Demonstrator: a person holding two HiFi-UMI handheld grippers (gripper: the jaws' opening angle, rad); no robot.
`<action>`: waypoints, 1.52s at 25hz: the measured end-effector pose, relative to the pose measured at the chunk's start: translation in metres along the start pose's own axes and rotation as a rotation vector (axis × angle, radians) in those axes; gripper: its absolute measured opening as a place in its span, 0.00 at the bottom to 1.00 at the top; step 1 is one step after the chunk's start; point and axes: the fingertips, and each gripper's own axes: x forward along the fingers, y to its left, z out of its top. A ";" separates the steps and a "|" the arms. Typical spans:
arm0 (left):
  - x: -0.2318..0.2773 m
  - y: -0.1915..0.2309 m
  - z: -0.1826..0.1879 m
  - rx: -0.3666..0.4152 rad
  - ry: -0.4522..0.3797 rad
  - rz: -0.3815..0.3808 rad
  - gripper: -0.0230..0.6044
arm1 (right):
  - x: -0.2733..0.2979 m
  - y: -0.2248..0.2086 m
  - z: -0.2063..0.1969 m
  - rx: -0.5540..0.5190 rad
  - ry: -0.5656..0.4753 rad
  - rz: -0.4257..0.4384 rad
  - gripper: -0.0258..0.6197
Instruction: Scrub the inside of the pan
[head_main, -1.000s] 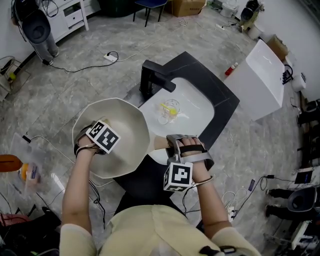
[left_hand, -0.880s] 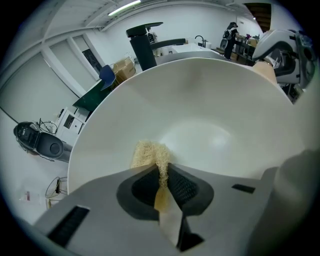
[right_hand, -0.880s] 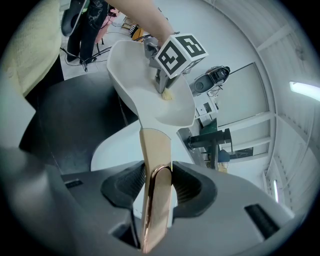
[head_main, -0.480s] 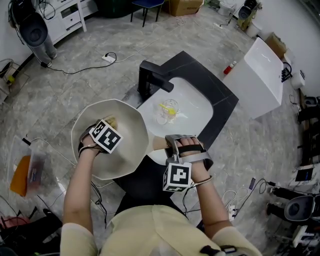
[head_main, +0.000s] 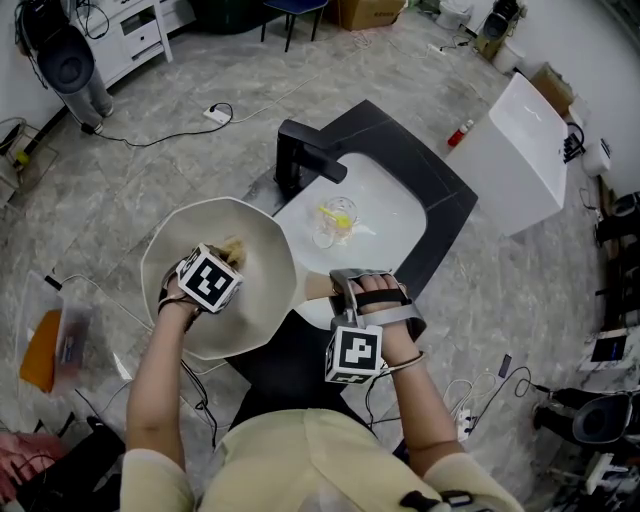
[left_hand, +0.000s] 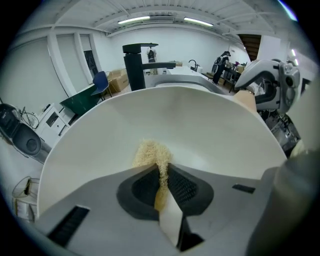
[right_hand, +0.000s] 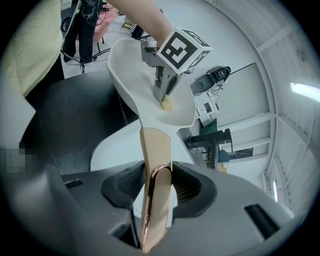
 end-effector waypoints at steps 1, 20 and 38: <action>-0.001 -0.003 0.000 -0.009 -0.009 -0.012 0.11 | 0.000 0.000 0.000 0.001 -0.001 -0.001 0.30; -0.021 -0.043 -0.042 -0.169 0.120 -0.153 0.11 | 0.001 0.002 0.000 -0.011 0.003 0.005 0.30; -0.021 -0.105 -0.035 -0.145 0.107 -0.441 0.11 | 0.004 0.005 -0.001 -0.015 0.028 0.006 0.30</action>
